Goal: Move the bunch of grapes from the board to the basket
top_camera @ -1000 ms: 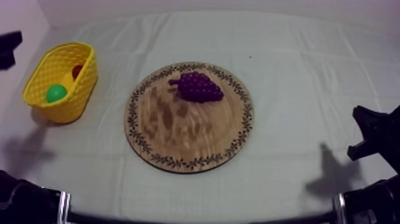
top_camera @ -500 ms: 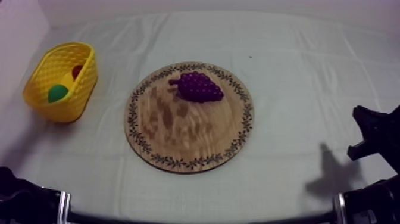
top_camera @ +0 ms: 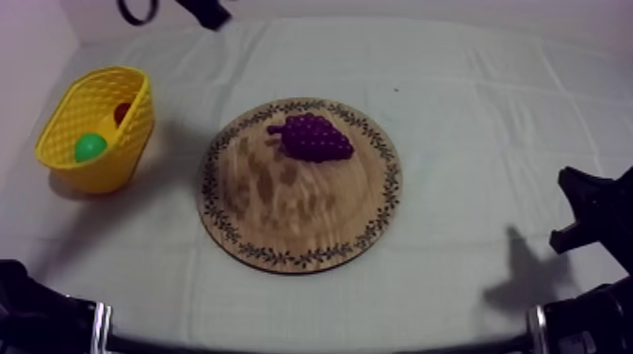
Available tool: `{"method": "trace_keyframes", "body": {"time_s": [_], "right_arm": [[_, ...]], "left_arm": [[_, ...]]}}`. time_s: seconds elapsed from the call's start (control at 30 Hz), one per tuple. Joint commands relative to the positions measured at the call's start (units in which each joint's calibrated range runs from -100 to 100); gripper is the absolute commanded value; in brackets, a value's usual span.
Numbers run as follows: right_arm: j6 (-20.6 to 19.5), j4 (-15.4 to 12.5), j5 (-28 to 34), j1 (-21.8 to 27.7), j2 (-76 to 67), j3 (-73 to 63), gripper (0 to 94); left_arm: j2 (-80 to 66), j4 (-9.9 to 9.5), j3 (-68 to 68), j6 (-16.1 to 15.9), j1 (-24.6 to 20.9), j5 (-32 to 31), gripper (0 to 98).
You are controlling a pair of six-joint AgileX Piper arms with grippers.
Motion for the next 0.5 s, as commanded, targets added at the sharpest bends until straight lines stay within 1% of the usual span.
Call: {"method": "trace_keyframes", "body": {"time_s": [0.0,0.3,0.47], "right_arm": [[0.0,0.01,-0.03,-0.02,-0.01,-0.03,0.4],[0.0,0.01,-0.03,-0.02,-0.01,-0.03,0.4],[0.0,0.01,-0.03,-0.02,-0.01,-0.03,0.4]], "left_arm": [[3.73,0.12,0.18,-0.06,1.18,0.03,0.0],[12.6,0.76,0.37,-0.69,4.1,-1.4,0.0],[15.76,0.89,0.09,-2.07,4.43,-2.04,0.0]]}}
